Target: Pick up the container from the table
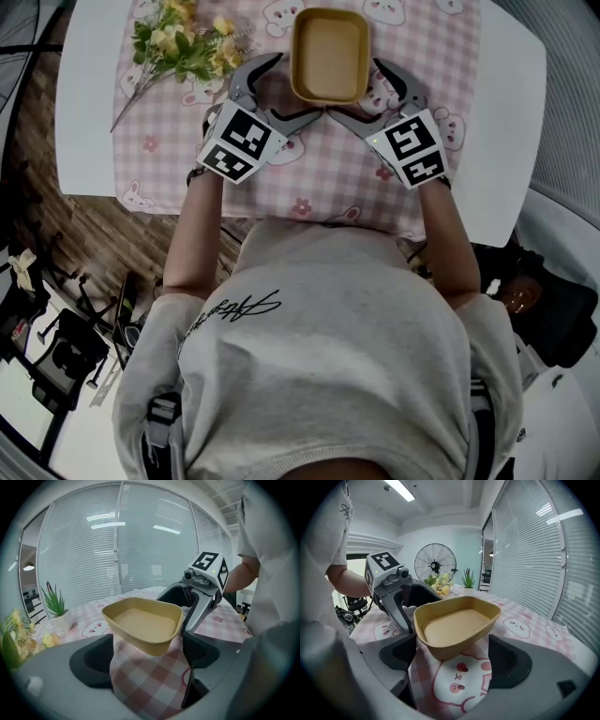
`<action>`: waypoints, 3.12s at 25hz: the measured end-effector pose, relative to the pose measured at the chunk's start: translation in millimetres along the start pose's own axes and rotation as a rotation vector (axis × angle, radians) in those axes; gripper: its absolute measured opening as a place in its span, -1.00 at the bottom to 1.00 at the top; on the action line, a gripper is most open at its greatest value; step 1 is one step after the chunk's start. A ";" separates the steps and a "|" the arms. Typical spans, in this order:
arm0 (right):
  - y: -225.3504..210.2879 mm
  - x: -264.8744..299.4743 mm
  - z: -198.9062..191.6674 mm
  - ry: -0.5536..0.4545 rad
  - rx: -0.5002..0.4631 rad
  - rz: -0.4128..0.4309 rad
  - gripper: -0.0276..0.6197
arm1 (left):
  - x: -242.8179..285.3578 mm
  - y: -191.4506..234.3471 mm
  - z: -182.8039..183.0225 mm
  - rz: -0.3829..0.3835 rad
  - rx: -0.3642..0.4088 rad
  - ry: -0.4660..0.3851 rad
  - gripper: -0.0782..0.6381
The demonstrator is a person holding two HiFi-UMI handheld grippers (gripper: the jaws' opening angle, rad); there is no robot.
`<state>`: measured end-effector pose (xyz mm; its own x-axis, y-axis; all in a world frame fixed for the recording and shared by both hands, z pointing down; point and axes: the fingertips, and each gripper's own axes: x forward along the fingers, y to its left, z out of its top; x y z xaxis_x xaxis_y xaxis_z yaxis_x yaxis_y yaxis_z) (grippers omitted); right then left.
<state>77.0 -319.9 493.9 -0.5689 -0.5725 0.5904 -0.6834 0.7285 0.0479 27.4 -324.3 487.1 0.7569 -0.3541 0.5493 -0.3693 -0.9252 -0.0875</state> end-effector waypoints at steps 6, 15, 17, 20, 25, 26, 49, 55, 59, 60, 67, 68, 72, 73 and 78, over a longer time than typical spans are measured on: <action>8.9 6.6 -0.8 0.022 -0.031 0.018 0.43 | 3.7 -1.6 -2.9 0.001 0.019 0.019 0.32; 7.5 8.6 -0.8 0.028 -0.026 -0.002 0.32 | 6.5 -2.5 -1.3 -0.002 0.028 0.030 0.19; 7.1 9.1 -1.0 0.029 -0.022 -0.008 0.31 | 6.7 -1.9 -1.1 0.000 0.029 0.033 0.17; 5.5 10.2 -0.9 0.028 -0.014 -0.021 0.25 | 7.7 -1.9 -2.8 -0.003 0.026 0.037 0.16; 3.3 10.8 -0.7 0.024 -0.013 -0.042 0.25 | 8.9 -1.4 -5.4 -0.008 0.010 0.055 0.13; 3.3 10.9 -0.7 0.024 -0.014 -0.044 0.25 | 9.0 -1.5 -5.3 -0.009 0.011 0.054 0.13; 8.6 -0.8 8.3 0.003 0.014 -0.045 0.20 | -2.2 -6.2 6.0 0.006 0.010 0.021 0.11; 11.7 -8.3 14.4 0.007 -0.006 -0.051 0.19 | -8.7 -9.0 11.9 0.000 -0.007 0.001 0.10; 14.9 -12.0 18.2 0.009 -0.013 -0.047 0.19 | -13.3 -10.9 14.2 -0.001 -0.023 -0.005 0.10; 15.4 -12.7 19.0 0.007 -0.012 -0.048 0.19 | -14.2 -11.5 14.8 -0.001 -0.021 -0.006 0.10; 21.4 -20.8 26.0 0.005 -0.007 -0.047 0.19 | -23.8 -15.3 21.1 -0.005 -0.014 -0.016 0.10; 22.2 -21.8 26.8 0.006 -0.005 -0.046 0.19 | -25.3 -15.7 22.0 -0.004 -0.012 -0.017 0.10; 27.1 -24.8 31.4 0.000 -0.005 -0.040 0.19 | -32.6 -17.3 23.8 -0.002 -0.014 -0.021 0.10; 28.3 -25.8 32.0 0.002 -0.003 -0.038 0.19 | -34.4 -17.9 24.2 -0.003 -0.016 -0.021 0.10; 32.3 -30.5 38.5 -0.006 -0.007 -0.037 0.19 | -41.8 -19.1 28.1 -0.004 -0.022 -0.032 0.10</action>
<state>54.7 -293.3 446.4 -0.5461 -0.6014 0.5832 -0.7010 0.7092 0.0750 18.0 -295.6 442.5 0.7753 -0.3550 0.5224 -0.3780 -0.9234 -0.0666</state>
